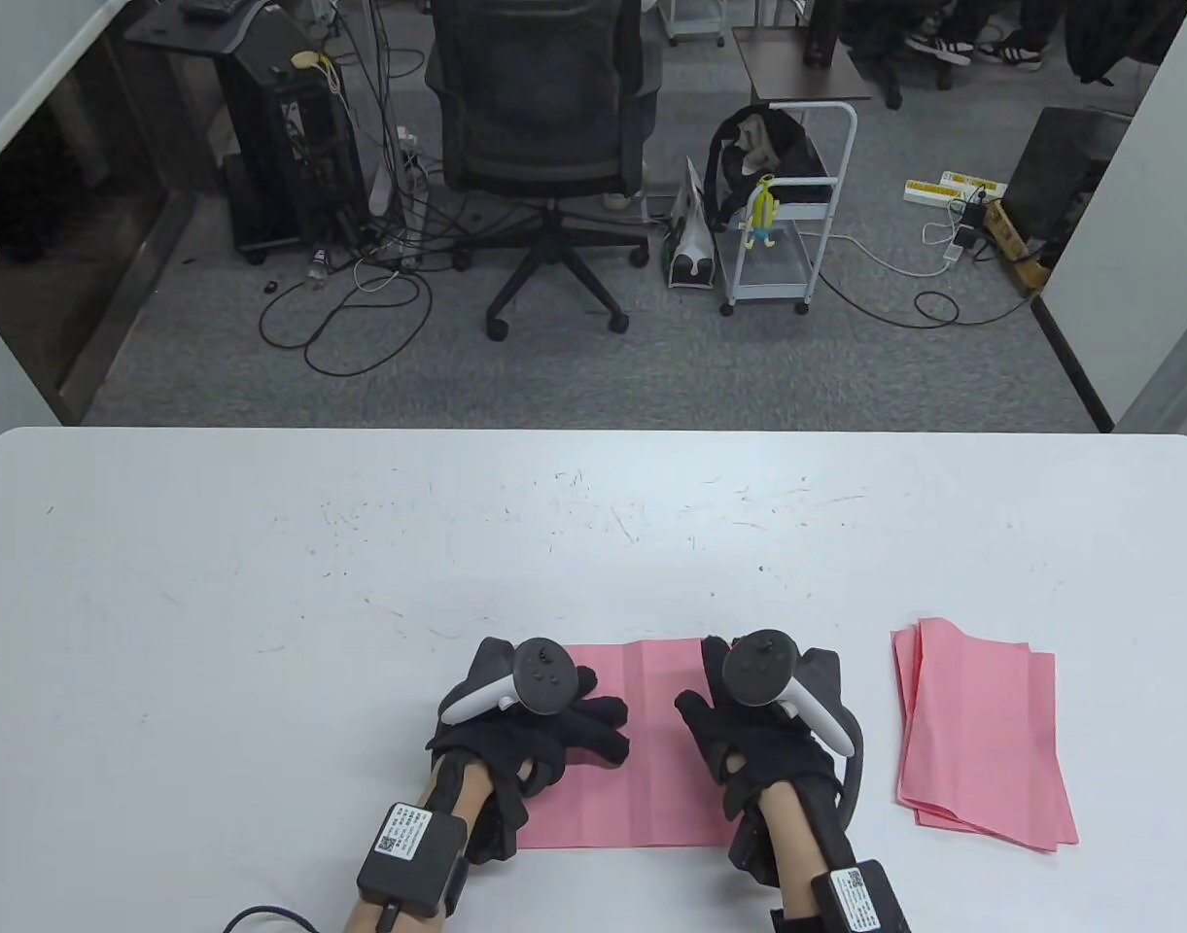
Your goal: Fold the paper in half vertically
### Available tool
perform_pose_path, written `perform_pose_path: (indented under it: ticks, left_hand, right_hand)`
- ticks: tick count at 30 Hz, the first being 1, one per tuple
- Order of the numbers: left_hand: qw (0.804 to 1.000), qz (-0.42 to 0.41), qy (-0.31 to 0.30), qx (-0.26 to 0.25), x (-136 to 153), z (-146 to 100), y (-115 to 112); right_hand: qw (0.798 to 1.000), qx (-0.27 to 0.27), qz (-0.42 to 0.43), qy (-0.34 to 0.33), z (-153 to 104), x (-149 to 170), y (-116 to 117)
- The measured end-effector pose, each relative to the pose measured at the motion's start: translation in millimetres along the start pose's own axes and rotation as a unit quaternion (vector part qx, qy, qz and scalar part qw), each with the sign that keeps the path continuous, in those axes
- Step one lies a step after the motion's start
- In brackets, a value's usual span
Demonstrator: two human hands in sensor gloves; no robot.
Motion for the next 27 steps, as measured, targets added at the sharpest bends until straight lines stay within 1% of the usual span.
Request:
perform_pose_path:
  ticks: [2,4,5,6,7,9,10,12,14,16,20,22,23,25,27]
  left_hand:
    - [1.0,0.01,0.002,-0.023,-0.6,-7.0,7.7]
    - [0.998,0.018,0.018,-0.05,1.2,-16.5,15.0]
    - [0.996,0.033,0.033,-0.076,2.6,-23.2,19.4]
    - [0.994,0.048,0.046,-0.091,3.6,-27.3,21.7]
    - [0.988,0.074,0.073,-0.114,5.5,-34.0,23.9]
    - [0.979,0.108,0.112,-0.135,7.9,-42.8,23.8]
    - [0.973,0.123,0.141,-0.136,10.2,-47.0,21.3]
    - [0.966,0.137,0.175,-0.129,14.2,-51.6,14.4]
    - [0.962,0.14,0.201,-0.121,19.0,-53.8,6.1]
    - [0.962,0.131,0.216,-0.107,24.1,-53.6,-3.3]
    - [0.955,0.135,0.259,-0.059,36.7,-51.1,-20.0]
    - [0.955,0.128,0.263,-0.042,42.6,-48.9,-26.8]
    - [0.96,0.112,0.254,-0.037,44.9,-48.5,-28.1]
    - [0.964,0.085,0.248,-0.04,47.8,-48.4,-29.1]
    - [0.966,0.081,0.243,-0.037,49.8,-47.9,-30.8]
  right_hand:
    - [1.0,0.001,0.004,-0.001,-0.9,1.1,-0.5]
    - [1.0,0.001,0.006,-0.002,-1.7,2.5,-0.9]
    - [1.0,0.001,0.009,-0.003,-2.2,3.5,-1.1]
    - [1.0,0.001,0.01,-0.003,-2.3,4.2,-1.1]
    - [1.0,0.0,0.013,-0.004,-2.7,5.5,-1.0]
    - [1.0,0.0,0.015,-0.004,-3.0,7.4,-0.9]
    - [1.0,0.0,0.017,-0.003,-3.4,8.5,-0.8]
    - [1.0,0.0,0.017,-0.004,-4.2,10.3,-1.1]
    - [1.0,0.003,0.023,-0.006,-5.3,11.9,-2.8]
    - [1.0,0.005,0.028,-0.008,-6.1,13.2,-4.5]
    - [0.999,0.005,0.032,-0.006,-5.2,15.5,-4.9]
    - [0.999,0.001,0.033,-0.003,-3.2,17.1,-3.4]
    - [0.999,-0.001,0.033,-0.001,-2.0,18.1,-2.5]
    - [1.0,-0.003,0.031,0.003,0.0,20.0,-1.1]
    - [1.0,-0.003,0.03,0.005,1.2,21.4,-0.4]
Point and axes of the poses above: the tracker on the back of each hand, its own x axis roughly to the little-finger side, its own z axis roughly from the wrist to the fingertips, y = z × x, the point moved 4 cm from there along z, roughly from the wrist to the fingertips, and after that the axes turned 4 degrees about -z, right-handed, at the moved point
